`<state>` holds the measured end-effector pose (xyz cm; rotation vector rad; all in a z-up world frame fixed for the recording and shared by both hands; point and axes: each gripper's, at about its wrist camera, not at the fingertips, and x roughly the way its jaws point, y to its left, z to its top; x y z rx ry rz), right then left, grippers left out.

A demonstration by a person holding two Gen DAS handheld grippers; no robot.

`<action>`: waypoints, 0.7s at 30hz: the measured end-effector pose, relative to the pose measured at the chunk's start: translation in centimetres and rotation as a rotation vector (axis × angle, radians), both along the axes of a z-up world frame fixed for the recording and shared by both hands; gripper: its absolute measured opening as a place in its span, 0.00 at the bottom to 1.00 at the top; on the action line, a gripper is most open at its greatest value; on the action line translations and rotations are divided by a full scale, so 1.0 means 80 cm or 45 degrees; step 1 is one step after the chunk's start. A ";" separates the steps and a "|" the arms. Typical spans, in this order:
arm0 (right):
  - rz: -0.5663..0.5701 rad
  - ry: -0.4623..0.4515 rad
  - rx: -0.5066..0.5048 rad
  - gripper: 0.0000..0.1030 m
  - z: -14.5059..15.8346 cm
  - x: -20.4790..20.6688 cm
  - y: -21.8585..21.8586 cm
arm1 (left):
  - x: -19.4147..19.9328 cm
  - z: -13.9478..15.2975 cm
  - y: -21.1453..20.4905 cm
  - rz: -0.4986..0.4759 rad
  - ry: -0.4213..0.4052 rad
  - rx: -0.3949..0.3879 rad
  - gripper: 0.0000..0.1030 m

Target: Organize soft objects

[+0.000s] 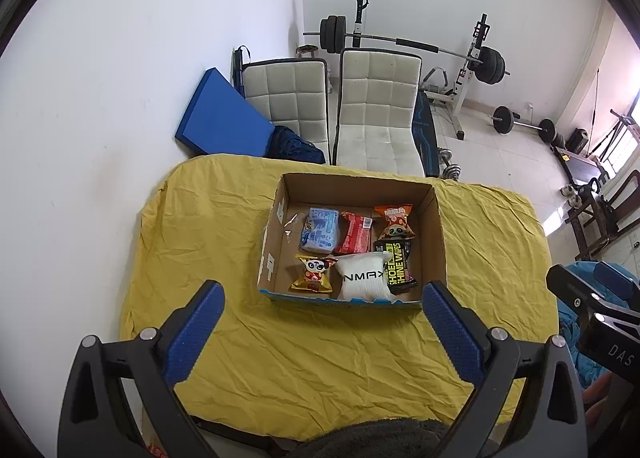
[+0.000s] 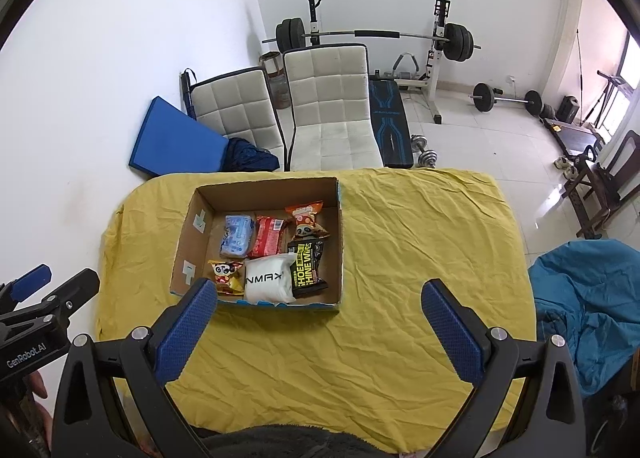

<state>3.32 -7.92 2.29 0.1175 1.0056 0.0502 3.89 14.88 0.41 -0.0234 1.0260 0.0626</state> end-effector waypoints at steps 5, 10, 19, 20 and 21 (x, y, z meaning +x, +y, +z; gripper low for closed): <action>-0.001 -0.004 -0.002 1.00 0.003 -0.001 -0.001 | 0.000 0.001 -0.001 -0.004 0.001 -0.003 0.98; -0.004 -0.006 0.000 1.00 0.004 -0.002 -0.001 | 0.002 0.005 -0.002 -0.013 0.000 -0.008 0.98; -0.028 -0.024 -0.003 1.00 0.010 -0.001 -0.003 | 0.005 0.009 -0.002 -0.008 -0.008 -0.010 0.98; -0.031 -0.026 -0.004 1.00 0.010 -0.001 -0.003 | 0.006 0.010 -0.003 -0.005 -0.008 -0.014 0.98; -0.034 -0.027 -0.003 1.00 0.012 -0.002 -0.004 | 0.007 0.010 -0.002 -0.004 -0.008 -0.015 0.98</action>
